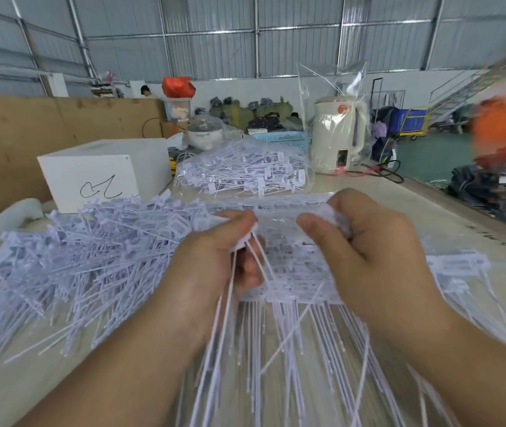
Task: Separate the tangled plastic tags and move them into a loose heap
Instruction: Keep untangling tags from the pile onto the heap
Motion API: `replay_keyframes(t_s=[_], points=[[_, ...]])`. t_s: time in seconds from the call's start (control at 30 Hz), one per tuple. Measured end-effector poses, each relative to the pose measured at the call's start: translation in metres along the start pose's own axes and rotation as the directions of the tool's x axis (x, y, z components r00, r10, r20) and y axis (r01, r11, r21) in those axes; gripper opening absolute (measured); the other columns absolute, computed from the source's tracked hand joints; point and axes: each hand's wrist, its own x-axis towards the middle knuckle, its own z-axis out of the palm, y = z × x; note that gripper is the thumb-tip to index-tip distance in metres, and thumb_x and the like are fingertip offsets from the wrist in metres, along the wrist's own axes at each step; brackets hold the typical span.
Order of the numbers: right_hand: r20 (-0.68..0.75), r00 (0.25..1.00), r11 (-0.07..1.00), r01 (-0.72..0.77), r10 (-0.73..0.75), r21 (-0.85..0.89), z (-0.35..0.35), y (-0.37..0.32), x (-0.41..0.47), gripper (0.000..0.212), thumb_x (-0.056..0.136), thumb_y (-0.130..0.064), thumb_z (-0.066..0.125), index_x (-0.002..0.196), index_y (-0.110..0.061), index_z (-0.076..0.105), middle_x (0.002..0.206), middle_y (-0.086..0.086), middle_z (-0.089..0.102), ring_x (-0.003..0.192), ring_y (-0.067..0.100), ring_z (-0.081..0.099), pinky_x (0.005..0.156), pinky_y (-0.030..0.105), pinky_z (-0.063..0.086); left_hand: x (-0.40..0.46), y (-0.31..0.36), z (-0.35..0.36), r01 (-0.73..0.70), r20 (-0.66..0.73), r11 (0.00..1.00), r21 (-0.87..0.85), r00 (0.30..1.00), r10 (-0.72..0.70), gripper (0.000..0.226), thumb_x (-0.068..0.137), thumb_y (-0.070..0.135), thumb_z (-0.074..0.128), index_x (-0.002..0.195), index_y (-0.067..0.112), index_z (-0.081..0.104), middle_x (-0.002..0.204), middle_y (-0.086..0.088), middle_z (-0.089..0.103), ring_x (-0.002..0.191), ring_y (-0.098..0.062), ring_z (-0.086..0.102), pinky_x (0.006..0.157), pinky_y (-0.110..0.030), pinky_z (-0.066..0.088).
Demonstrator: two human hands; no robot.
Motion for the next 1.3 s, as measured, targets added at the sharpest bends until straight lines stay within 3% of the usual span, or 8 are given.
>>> replay_keyframes(t_s=[0.13, 0.27, 0.4, 0.63, 0.73, 0.9, 1.07, 1.3], points=[[0.192, 0.981, 0.987, -0.024, -0.007, 0.158, 0.000, 0.003, -0.002, 0.020, 0.090, -0.050, 0.056, 0.099, -0.033, 0.052, 0.063, -0.014, 0.051, 0.051, 0.004, 0.047, 0.048, 0.011, 0.031, -0.006, -0.001, 0.005, -0.063, 0.127, 0.973, 0.224, 0.991, 0.035, 0.024, 0.089, 0.022, 0.062, 0.066, 0.019, 0.065, 0.049, -0.010, 0.054, 0.035, -0.018, 0.048, 0.037, -0.022, 0.041], [0.412, 0.911, 0.992, -0.026, -0.028, 0.127, 0.009, 0.010, -0.006, 0.066, 0.084, -0.064, 0.052, 0.140, -0.048, 0.022, 0.098, -0.025, 0.051, 0.090, -0.003, 0.056, 0.074, 0.011, 0.041, -0.007, -0.004, 0.009, 0.019, 0.160, 0.985, 0.170, 0.986, -0.047, 0.019, 0.093, 0.020, 0.056, 0.075, 0.019, 0.063, 0.057, -0.007, 0.061, 0.038, -0.017, 0.051, 0.038, -0.021, 0.040], [0.464, 0.885, 0.986, -0.046, -0.034, 0.160, 0.011, 0.012, -0.010, 0.078, 0.086, -0.060, 0.052, 0.148, -0.048, 0.006, 0.116, -0.037, 0.035, 0.103, -0.019, 0.046, 0.084, 0.003, 0.036, -0.005, -0.006, 0.003, -0.027, 0.241, 0.961, 0.275, 0.970, -0.041, 0.018, 0.083, 0.030, 0.069, 0.088, 0.014, 0.062, 0.067, -0.007, 0.067, 0.048, -0.019, 0.054, 0.043, -0.023, 0.039], [0.451, 0.891, 0.997, 0.077, -0.055, -0.029, 0.011, 0.002, -0.010, 0.077, 0.093, -0.047, 0.056, 0.153, -0.032, 0.011, 0.120, -0.021, 0.033, 0.111, -0.007, 0.043, 0.091, 0.007, 0.037, -0.001, -0.007, 0.000, -0.108, 0.288, 0.921, 0.374, 0.958, -0.005, 0.012, 0.071, 0.013, 0.067, 0.083, 0.011, 0.065, 0.064, -0.009, 0.063, 0.045, -0.015, 0.053, 0.039, -0.019, 0.037], [0.409, 0.907, 0.980, 0.161, -0.099, -0.120, 0.004, -0.007, -0.008, 0.071, 0.092, -0.060, 0.047, 0.151, -0.032, 0.020, 0.122, -0.023, 0.038, 0.119, -0.006, 0.038, 0.095, 0.003, 0.029, 0.003, -0.004, -0.002, -0.118, 0.221, 0.923, 0.367, 0.975, 0.036, 0.010, 0.071, 0.010, 0.070, 0.075, 0.018, 0.065, 0.060, -0.011, 0.059, 0.045, -0.019, 0.051, 0.042, -0.021, 0.038], [0.095, 0.960, 0.933, 0.279, -0.264, -0.228, -0.011, -0.009, -0.002, 0.050, 0.093, -0.038, 0.049, 0.137, -0.013, 0.047, 0.110, -0.008, 0.054, 0.105, 0.009, 0.050, 0.089, 0.018, 0.038, 0.006, 0.003, -0.010, -0.128, 0.135, 0.942, 0.310, 0.987, 0.090, 0.033, 0.083, -0.001, 0.065, 0.064, 0.026, 0.066, 0.053, -0.005, 0.056, 0.036, -0.016, 0.047, 0.037, -0.019, 0.036], [0.441, 0.893, 0.935, 0.080, 0.087, -0.346, -0.011, 0.001, 0.002, 0.033, 0.090, -0.056, 0.040, 0.085, -0.027, 0.055, 0.080, -0.008, 0.058, 0.076, 0.014, 0.056, 0.073, 0.038, 0.049, 0.005, 0.008, -0.008, -0.225, 0.131, 0.937, 0.267, 0.972, 0.196, 0.013, 0.067, 0.009, 0.068, 0.068, 0.022, 0.066, 0.052, -0.003, 0.054, 0.036, -0.016, 0.045, 0.037, -0.016, 0.035], [0.394, 0.918, 0.980, 0.117, -0.046, -0.158, -0.014, 0.007, 0.003, 0.036, 0.090, -0.055, 0.049, 0.077, -0.022, 0.054, 0.061, -0.004, 0.046, 0.058, 0.014, 0.047, 0.054, 0.040, 0.042, 0.002, 0.003, -0.005, -0.168, 0.177, 0.925, 0.340, 0.978, 0.113, 0.014, 0.066, 0.023, 0.080, 0.069, 0.025, 0.067, 0.057, -0.006, 0.061, 0.042, -0.020, 0.051, 0.037, -0.021, 0.037]])
